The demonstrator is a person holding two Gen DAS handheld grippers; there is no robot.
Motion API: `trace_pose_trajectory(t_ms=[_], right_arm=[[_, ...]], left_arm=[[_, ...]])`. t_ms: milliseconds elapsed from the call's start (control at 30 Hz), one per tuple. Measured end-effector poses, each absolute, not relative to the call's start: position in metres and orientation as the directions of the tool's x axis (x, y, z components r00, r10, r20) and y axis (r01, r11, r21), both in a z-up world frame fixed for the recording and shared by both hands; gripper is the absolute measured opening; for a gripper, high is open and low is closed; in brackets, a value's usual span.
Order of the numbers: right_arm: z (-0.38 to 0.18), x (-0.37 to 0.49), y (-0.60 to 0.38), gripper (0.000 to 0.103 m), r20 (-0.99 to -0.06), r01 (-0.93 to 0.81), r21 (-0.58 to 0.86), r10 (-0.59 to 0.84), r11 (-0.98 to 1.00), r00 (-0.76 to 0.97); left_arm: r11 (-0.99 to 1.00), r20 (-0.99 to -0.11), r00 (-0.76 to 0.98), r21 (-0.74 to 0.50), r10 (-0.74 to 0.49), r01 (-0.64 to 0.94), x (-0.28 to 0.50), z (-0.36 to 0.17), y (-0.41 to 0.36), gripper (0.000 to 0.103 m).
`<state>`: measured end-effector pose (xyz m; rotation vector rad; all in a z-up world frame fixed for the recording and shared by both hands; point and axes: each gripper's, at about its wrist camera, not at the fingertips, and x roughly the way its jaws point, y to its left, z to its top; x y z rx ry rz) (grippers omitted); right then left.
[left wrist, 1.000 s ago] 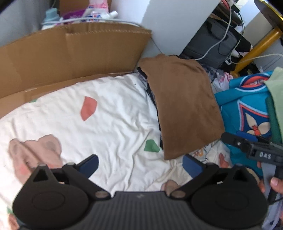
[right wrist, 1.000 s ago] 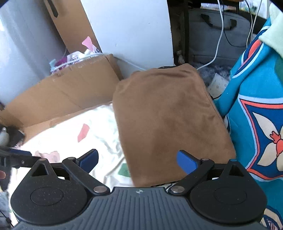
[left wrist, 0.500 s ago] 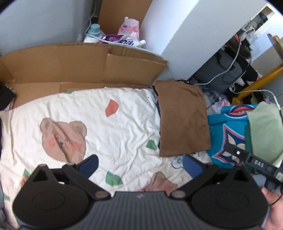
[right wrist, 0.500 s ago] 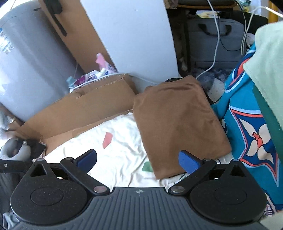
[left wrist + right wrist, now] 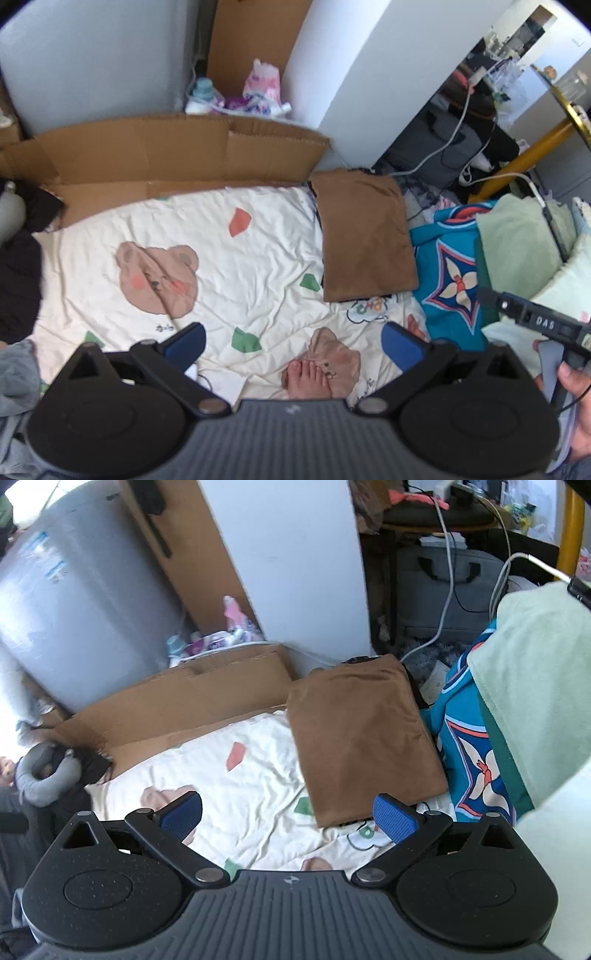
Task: Fold clothes
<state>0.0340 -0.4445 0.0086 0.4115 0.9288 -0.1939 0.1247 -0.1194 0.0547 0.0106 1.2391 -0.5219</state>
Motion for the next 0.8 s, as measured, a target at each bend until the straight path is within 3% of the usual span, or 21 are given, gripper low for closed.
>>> trace_pose_trajectory(t_ms=[367, 800], right_arm=[[0.068, 0.012, -0.386, 0.102, -0.787, 0.214, 0.230, 0.052, 0.949, 0.615], [0.116, -0.005, -0.285, 0.102, -0.765, 0.018, 0.203, 0.147, 0.979, 0.627]], left_arm=[[0.922, -0.883, 0.342, -0.209, -0.321, 0.327, 0.093, 0.119, -0.022, 0.102], [0.957, -0.837, 0.479, -0.168, -0.265, 0.236, 0.019, 0.115, 0.058, 0.103]])
